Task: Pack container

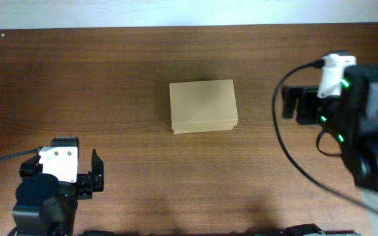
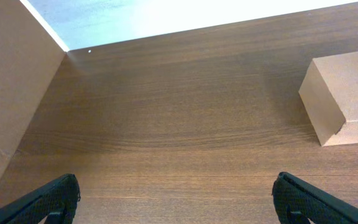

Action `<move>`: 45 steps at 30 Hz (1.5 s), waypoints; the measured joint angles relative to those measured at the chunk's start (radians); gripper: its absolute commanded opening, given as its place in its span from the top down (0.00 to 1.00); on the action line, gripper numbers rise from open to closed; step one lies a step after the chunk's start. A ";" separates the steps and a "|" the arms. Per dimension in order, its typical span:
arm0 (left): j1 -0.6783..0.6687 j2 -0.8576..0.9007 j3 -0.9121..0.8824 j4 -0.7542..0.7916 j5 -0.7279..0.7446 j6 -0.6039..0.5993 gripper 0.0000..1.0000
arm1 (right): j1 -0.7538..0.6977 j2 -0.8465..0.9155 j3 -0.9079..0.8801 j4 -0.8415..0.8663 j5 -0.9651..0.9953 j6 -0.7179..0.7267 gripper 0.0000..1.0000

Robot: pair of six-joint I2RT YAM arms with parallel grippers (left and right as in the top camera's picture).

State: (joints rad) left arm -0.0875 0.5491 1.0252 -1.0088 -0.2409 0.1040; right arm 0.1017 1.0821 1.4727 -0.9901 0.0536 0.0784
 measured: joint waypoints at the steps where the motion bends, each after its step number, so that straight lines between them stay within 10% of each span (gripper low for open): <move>1: 0.000 0.000 0.000 0.000 0.000 0.000 0.01 | -0.016 -0.045 -0.027 0.036 0.002 0.000 0.01; 25: 0.000 0.000 -0.003 0.000 -0.003 0.000 0.01 | -0.151 -1.004 -1.095 0.388 0.018 0.001 0.01; 45: 0.000 0.000 -0.003 0.000 -0.003 0.000 0.01 | -0.154 -1.067 -1.304 0.442 0.018 0.000 0.01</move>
State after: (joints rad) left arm -0.0875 0.5495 1.0225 -1.0092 -0.2440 0.1040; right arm -0.0521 0.0147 0.1688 -0.5484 0.0711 0.0788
